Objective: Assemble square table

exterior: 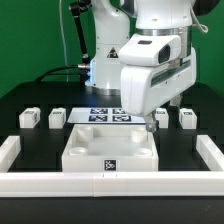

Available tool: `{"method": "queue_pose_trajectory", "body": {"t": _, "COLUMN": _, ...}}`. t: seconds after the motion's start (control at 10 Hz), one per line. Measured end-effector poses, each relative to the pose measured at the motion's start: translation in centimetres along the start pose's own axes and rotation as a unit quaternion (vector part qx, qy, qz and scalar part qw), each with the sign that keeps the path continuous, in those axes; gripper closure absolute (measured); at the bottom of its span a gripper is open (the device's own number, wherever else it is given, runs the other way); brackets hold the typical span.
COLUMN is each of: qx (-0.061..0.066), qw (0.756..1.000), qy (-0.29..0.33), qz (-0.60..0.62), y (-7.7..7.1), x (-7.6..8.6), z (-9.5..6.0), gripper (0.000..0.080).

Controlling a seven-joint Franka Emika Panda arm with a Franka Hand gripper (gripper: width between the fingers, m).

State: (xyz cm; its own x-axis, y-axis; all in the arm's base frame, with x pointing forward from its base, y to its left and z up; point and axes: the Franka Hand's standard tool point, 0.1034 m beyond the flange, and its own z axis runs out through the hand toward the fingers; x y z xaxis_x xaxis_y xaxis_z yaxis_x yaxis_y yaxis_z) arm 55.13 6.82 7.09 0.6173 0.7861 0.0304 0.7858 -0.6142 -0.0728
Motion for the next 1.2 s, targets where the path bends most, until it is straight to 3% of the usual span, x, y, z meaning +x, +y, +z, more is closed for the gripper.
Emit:
{"method": "queue_pose_trajectory", "body": {"t": 1.1, "qx": 0.004, "qw": 1.0, "qy": 0.003, "qz": -0.002, "y": 0.08, "x": -0.21, "z": 0.07, "gripper": 0.015}}
{"method": "queue_pose_trajectory", "body": {"t": 1.2, "qx": 0.0, "qw": 1.0, "qy": 0.004, "qz": -0.018, "y": 0.09, "x": -0.49, "z": 0.13, "gripper": 0.015}}
